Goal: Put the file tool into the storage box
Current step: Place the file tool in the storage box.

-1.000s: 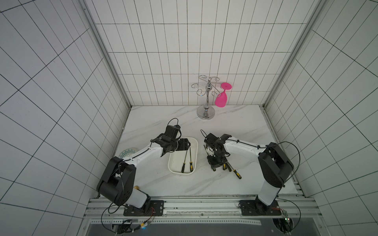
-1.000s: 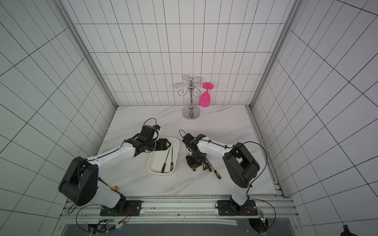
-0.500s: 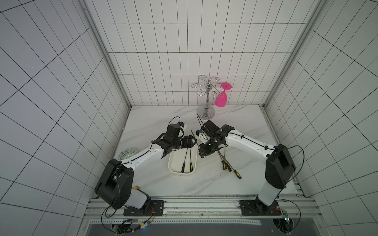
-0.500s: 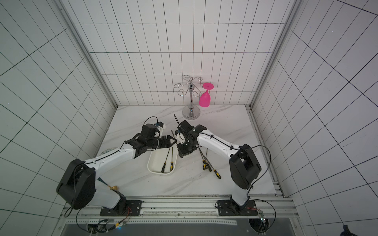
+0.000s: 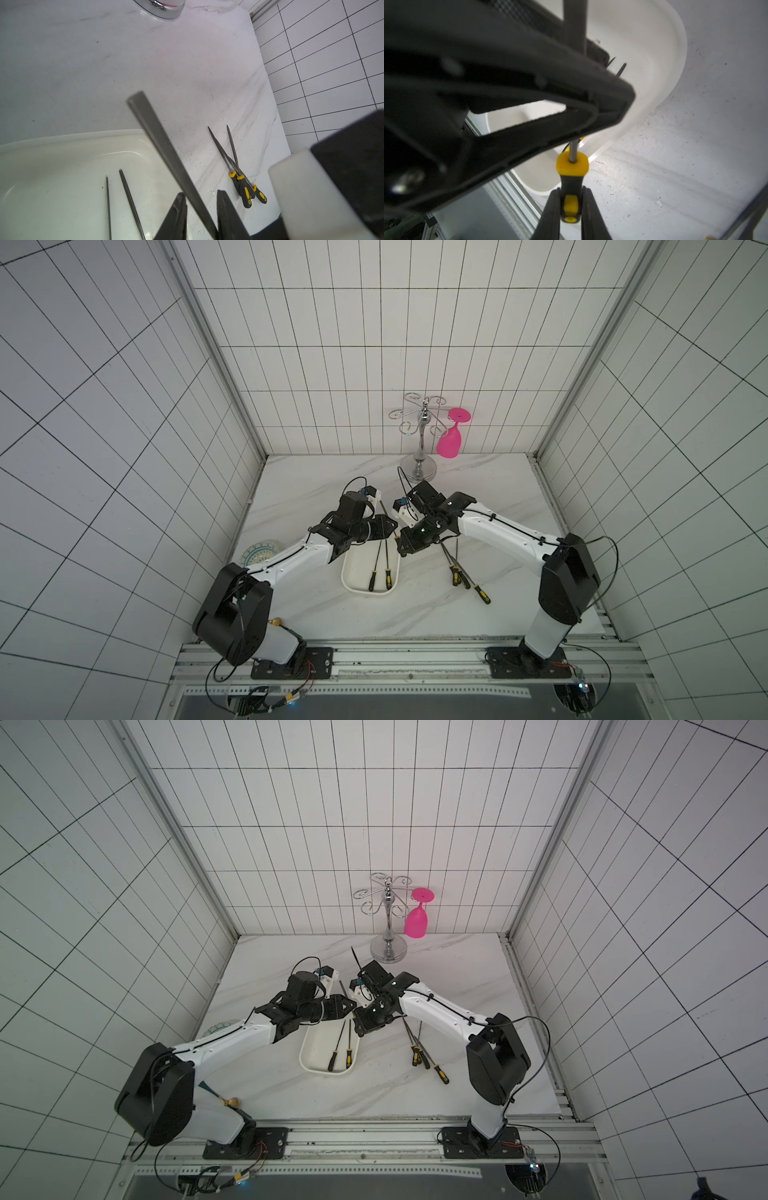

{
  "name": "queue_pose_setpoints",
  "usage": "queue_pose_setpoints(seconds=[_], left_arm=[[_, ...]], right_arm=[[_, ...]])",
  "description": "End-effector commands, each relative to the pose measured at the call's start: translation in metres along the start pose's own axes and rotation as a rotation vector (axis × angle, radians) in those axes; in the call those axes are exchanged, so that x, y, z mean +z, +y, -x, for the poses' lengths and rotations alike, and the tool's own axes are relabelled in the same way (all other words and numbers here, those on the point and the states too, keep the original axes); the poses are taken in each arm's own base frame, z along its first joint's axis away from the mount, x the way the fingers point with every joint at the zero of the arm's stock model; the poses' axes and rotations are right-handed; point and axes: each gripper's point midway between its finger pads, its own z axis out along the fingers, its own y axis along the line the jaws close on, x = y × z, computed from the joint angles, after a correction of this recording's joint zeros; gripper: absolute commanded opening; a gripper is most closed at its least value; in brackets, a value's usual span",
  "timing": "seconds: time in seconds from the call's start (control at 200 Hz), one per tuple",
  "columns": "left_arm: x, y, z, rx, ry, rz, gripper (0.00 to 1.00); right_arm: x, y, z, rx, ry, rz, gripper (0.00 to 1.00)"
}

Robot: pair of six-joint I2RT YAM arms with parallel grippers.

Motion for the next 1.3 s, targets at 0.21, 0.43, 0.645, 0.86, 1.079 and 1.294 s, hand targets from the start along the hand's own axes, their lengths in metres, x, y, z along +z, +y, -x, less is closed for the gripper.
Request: queue_pose_setpoints(seconds=[0.21,0.43,0.645,0.86,1.079,1.294], left_arm=[[0.006,0.000,-0.007,0.000,0.024,-0.031,0.00],[-0.013,0.030,-0.019,0.051,0.068,0.169,0.00],[-0.014,0.060,-0.054,0.113,0.202,0.313,0.00],[0.005,0.072,-0.076,0.112,0.332,0.350,0.00],[0.017,0.076,-0.080,0.103,0.384,0.358,0.35],[0.017,0.071,-0.069,0.110,0.349,0.360,0.49]], right_arm=[[-0.017,0.011,0.007,-0.025,-0.090,-0.002,0.21],[-0.018,0.000,0.010,-0.021,-0.099,-0.058,0.38],[-0.011,-0.014,0.010,0.005,-0.083,-0.091,0.38],[-0.012,-0.040,0.006,0.098,-0.072,-0.124,0.38],[-0.015,-0.078,-0.012,0.224,-0.062,-0.195,0.39],[-0.023,-0.113,-0.045,0.315,-0.013,-0.320,0.40]])
